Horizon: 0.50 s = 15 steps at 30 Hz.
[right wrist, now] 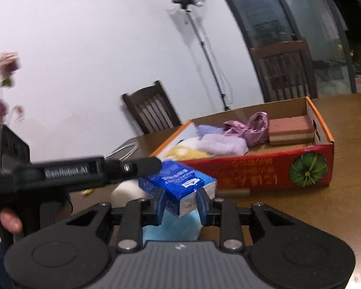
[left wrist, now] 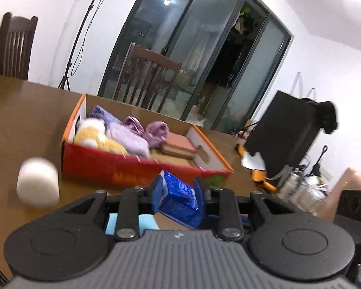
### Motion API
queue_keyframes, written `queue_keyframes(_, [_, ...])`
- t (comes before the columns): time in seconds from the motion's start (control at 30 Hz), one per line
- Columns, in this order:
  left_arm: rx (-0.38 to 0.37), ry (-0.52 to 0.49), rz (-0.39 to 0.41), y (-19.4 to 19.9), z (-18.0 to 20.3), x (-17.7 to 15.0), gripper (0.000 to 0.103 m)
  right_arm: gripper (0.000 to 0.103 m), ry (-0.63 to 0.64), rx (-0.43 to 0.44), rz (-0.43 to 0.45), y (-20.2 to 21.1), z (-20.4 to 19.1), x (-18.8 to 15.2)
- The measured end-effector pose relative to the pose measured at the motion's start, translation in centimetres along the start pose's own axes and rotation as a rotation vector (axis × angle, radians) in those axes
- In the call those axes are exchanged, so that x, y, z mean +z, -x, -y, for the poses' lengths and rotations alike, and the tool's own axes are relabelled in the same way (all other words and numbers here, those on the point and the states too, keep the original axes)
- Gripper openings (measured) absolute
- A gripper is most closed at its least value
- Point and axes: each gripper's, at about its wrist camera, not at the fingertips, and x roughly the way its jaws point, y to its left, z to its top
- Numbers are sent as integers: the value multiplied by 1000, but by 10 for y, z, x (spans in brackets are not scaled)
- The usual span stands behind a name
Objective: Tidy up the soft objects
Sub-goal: 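Close both grippers on the blue-and-white small box, then lift the blue-and-white box with both grippers and carry it over the cardboard box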
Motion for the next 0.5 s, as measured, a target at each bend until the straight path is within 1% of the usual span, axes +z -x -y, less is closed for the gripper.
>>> queue_keyframes(0.03, [3, 2, 1, 10, 5, -11, 29, 27, 13, 6, -19, 10, -5, -8])
queue_keyframes(0.1, [20, 47, -22, 27, 10, -42, 30, 27, 21, 19, -66, 25, -12, -27])
queue_keyframes(0.17, [68, 68, -84, 37, 14, -74, 30, 27, 36, 14, -142, 34, -19, -51])
queue_keyframes(0.2, [85, 78, -110, 40, 15, -86, 30, 27, 43, 11, -176, 38, -22, -62])
queue_keyframes(0.23, [89, 89, -138, 44, 16, -96, 30, 30, 50, 11, -200, 43, -25, -72])
queue_keyframes(0.27, [86, 101, -164, 49, 17, -106, 30, 31, 61, 8, -208, 49, -28, -79])
queue_keyframes(0.33, [78, 120, -180, 60, 17, -117, 31, 31, 68, 17, -209, 64, -30, -88])
queue_keyframes(0.43, [112, 101, -153, 72, 18, -119, 33, 32, 48, 12, -177, 83, -30, -90])
queue_keyframes(0.5, [110, 100, -140, 75, 18, -115, 33, 33, 32, -1, -144, 88, -28, -87])
